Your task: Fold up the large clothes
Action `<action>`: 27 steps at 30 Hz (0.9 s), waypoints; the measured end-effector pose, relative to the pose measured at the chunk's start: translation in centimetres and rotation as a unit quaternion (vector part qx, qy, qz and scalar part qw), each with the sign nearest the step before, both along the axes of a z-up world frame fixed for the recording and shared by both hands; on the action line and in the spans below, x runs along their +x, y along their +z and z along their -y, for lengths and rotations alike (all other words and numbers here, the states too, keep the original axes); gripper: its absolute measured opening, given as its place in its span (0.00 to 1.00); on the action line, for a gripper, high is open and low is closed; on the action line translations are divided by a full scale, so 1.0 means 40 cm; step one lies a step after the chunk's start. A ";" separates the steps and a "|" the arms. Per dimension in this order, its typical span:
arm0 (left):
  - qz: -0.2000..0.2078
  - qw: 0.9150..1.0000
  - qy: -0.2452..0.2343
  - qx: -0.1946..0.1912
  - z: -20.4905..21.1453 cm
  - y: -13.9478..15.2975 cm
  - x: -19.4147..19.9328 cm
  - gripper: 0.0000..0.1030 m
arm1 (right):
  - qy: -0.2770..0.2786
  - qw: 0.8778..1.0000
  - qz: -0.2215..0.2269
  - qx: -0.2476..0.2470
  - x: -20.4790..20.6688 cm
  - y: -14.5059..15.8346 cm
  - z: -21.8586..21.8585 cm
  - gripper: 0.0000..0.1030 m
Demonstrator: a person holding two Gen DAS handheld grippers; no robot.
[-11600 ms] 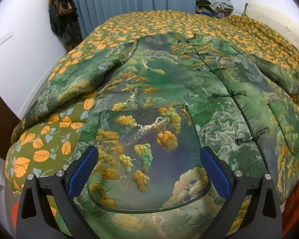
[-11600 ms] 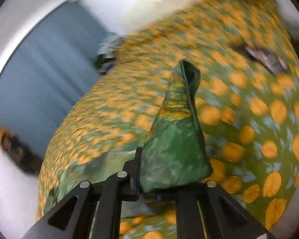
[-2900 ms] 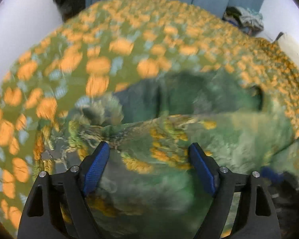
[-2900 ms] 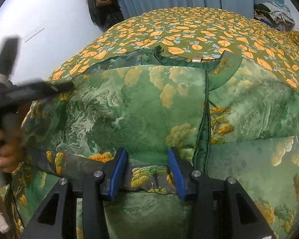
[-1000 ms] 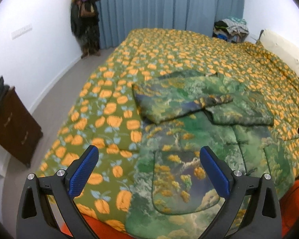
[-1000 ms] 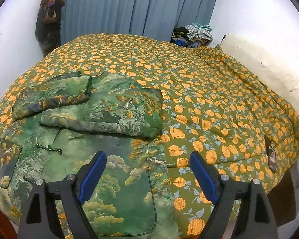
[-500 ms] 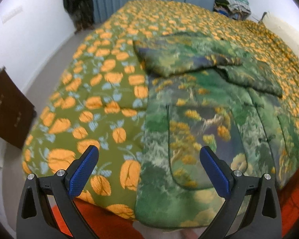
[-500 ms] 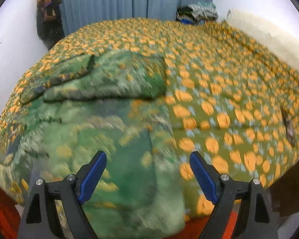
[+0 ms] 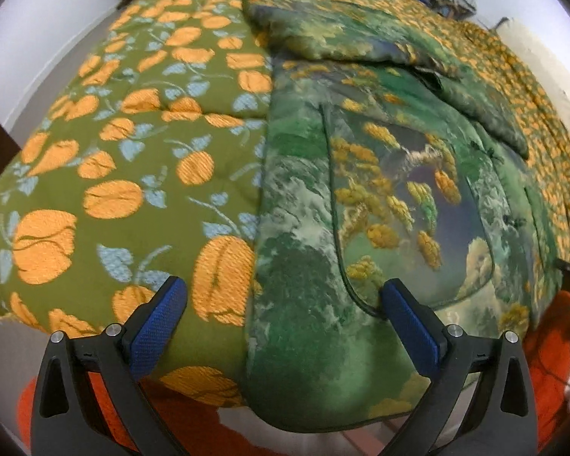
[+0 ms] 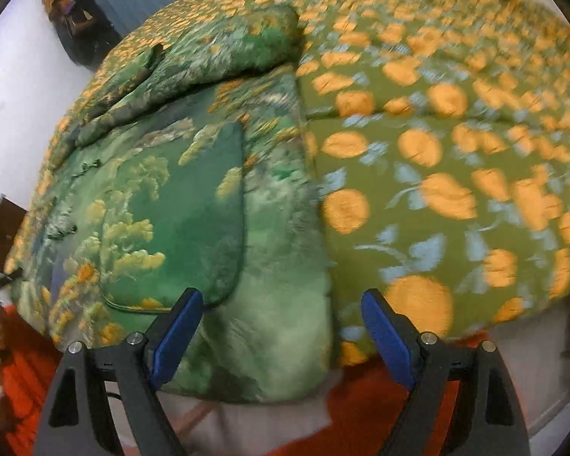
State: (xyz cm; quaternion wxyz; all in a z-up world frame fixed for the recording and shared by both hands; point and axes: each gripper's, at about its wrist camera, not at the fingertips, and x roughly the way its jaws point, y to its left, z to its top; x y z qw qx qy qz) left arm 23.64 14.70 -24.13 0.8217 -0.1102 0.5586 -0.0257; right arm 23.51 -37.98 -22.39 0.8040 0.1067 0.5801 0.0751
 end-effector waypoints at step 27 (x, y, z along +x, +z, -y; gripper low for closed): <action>-0.022 0.994 -0.076 -0.075 -0.010 0.208 -0.168 0.10 | 0.046 0.989 -0.035 0.133 -0.079 0.197 -0.030 0.17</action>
